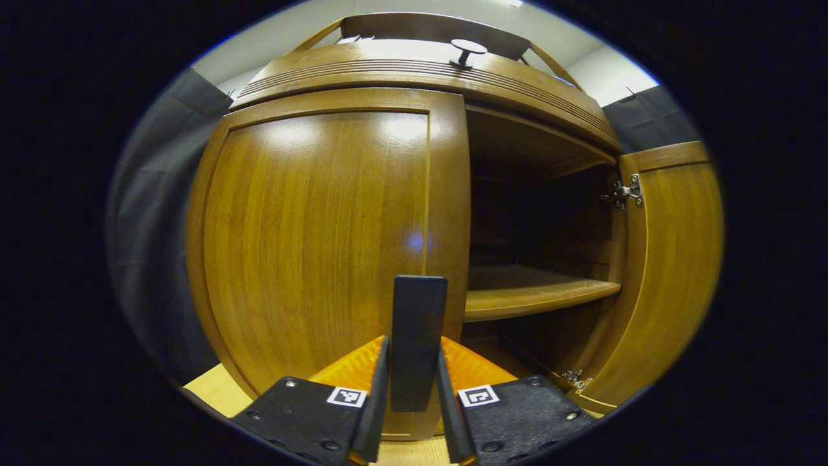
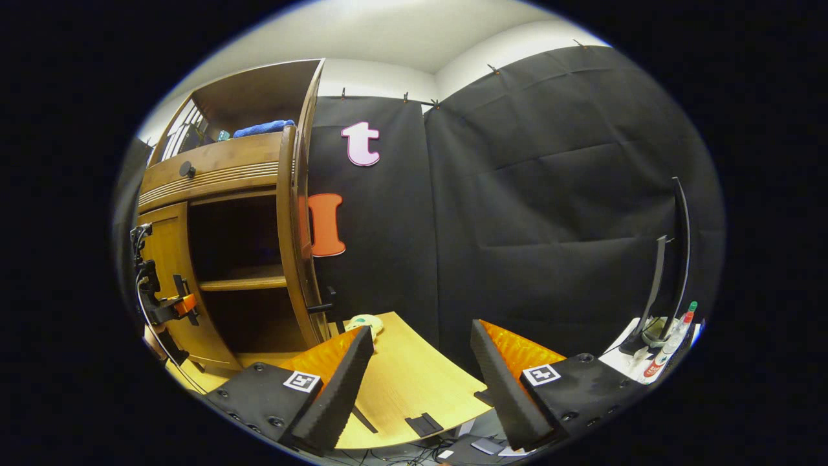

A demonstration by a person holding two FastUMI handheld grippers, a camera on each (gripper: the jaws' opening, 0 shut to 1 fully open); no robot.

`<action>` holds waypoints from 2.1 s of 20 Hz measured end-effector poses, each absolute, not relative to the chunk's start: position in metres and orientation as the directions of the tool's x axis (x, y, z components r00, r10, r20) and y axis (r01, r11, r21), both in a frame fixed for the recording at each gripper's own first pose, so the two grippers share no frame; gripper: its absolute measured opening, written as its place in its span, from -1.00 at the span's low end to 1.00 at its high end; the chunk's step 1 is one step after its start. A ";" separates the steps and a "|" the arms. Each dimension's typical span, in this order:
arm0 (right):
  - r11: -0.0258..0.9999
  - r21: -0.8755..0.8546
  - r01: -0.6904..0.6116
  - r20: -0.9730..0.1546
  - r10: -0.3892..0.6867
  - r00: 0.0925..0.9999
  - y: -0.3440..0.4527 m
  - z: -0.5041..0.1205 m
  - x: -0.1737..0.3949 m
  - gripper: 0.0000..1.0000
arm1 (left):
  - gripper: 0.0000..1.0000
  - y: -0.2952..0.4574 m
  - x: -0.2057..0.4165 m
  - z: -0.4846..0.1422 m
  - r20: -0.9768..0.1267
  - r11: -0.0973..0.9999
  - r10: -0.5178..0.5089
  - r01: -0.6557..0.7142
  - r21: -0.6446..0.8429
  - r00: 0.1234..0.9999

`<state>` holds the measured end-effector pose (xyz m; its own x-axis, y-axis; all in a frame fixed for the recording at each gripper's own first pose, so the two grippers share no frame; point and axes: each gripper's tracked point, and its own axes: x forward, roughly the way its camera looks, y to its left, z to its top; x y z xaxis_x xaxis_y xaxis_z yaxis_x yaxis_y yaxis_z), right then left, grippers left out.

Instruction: Open the right door of the double-door shoe cabinet with the right hand, and open the left door with the left hand.

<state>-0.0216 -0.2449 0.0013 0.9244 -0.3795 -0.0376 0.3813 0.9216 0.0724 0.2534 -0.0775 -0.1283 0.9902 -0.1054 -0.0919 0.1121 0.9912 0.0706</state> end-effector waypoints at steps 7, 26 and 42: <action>0.928 0.080 0.363 -0.029 -0.362 0.932 -0.235 0.003 -0.023 0.79 | -0.43 -0.076 0.238 -0.127 -0.087 0.991 -0.109 0.115 0.065 0.990; 0.978 0.029 0.206 -0.005 -0.206 0.979 -0.143 0.011 -0.014 0.97 | -0.64 -0.035 0.139 -0.110 -0.082 0.989 -0.138 0.142 0.044 0.987; 0.999 0.042 0.034 -0.012 -0.034 0.999 -0.042 0.009 0.018 0.80 | -0.81 0.037 0.076 -0.097 -0.085 0.997 -0.075 0.077 0.016 0.994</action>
